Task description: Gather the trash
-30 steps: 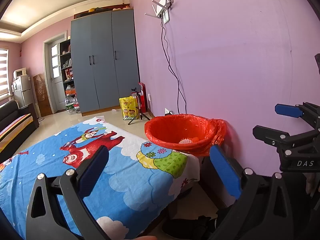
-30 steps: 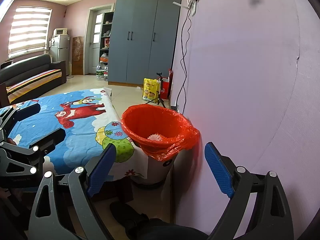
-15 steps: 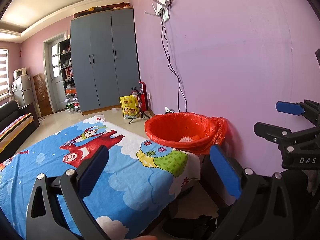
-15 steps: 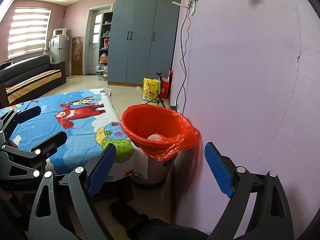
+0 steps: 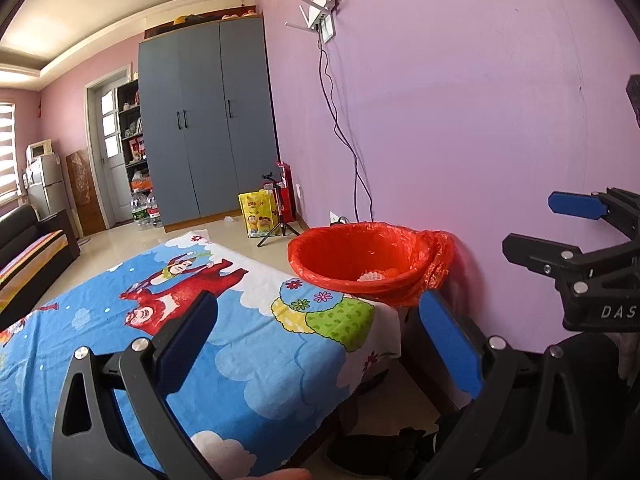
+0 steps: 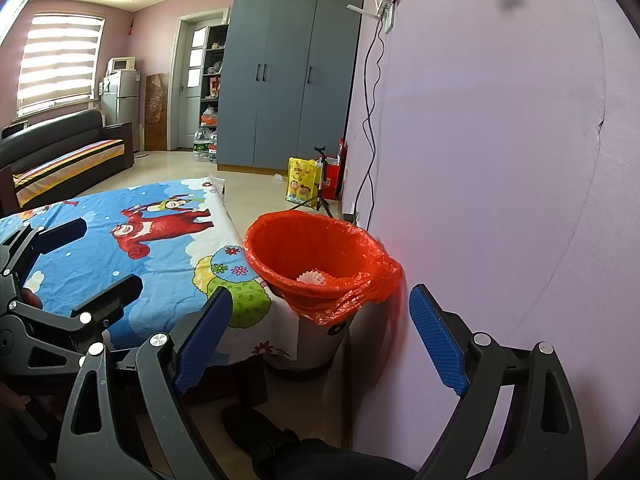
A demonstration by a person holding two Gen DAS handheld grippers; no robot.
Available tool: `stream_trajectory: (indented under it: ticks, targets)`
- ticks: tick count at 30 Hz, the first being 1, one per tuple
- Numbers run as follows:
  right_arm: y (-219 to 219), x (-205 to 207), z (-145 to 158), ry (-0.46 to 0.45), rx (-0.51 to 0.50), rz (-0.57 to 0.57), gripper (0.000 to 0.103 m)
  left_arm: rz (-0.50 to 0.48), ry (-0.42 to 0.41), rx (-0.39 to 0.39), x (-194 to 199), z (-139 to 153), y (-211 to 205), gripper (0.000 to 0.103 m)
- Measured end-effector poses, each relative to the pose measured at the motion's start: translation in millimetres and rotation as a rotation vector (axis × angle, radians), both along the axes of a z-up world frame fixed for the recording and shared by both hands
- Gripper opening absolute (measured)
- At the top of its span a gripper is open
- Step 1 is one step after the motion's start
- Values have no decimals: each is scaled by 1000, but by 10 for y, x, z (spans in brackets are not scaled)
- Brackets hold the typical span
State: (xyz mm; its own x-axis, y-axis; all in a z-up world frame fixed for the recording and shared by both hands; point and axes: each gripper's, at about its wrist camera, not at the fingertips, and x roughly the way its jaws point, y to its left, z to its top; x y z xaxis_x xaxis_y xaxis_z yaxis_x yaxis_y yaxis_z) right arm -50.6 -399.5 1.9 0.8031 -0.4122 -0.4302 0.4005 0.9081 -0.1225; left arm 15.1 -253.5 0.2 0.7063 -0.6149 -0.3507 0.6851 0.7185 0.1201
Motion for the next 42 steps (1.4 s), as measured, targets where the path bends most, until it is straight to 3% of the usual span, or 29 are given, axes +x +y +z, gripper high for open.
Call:
stream_trajectory:
  ticks: [42]
  targets:
    - [-20,-27,-36,3,-15,-12,84,9,38,-55,47,17,104,98]
